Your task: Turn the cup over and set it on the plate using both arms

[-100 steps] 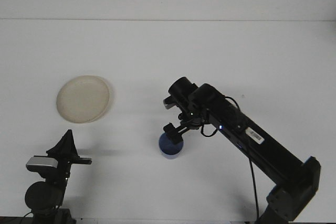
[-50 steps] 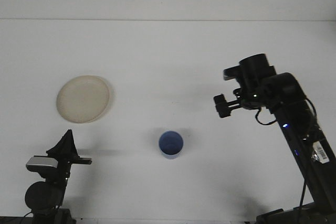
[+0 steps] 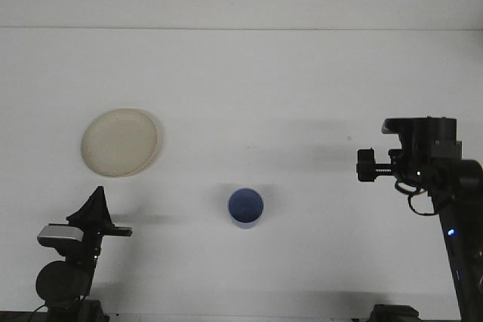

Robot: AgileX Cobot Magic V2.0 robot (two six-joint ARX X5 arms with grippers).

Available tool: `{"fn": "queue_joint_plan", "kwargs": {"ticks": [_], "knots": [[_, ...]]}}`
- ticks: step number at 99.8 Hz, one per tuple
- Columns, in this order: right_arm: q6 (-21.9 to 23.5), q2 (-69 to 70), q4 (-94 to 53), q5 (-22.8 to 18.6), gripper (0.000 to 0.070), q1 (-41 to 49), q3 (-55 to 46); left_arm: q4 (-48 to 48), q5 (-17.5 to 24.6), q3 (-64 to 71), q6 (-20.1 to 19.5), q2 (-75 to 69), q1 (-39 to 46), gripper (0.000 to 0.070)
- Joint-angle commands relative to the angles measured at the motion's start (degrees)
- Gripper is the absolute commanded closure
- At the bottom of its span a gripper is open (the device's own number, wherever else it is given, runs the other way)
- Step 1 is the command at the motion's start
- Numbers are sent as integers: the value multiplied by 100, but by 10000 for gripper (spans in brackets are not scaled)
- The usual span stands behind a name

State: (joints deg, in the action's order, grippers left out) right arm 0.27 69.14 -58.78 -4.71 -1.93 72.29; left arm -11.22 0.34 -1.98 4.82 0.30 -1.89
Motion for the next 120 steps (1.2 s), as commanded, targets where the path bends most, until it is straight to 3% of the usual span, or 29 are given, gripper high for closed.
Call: {"fn": "queue_joint_plan", "kwargs": {"ticks": [1,48,59,80,120], "knots": [[111,-326,378,-22,88,15,-385,-83,28,109,-72,-11,4,689],[393,-3213,3512,-111,88,101,-3532,-83,28,109,-72,-11,4,689],[474,-3644,4033,-66,88,144,-3762,-83,28,109,-72,-11,4,688],[90,-3792,4518,205,88,164,-3825,-83,28,109,-72,-11,4,689],[76,-3685,4597,195,88,162,-3823,-83,28,109,-72,-11,4,689]]}}
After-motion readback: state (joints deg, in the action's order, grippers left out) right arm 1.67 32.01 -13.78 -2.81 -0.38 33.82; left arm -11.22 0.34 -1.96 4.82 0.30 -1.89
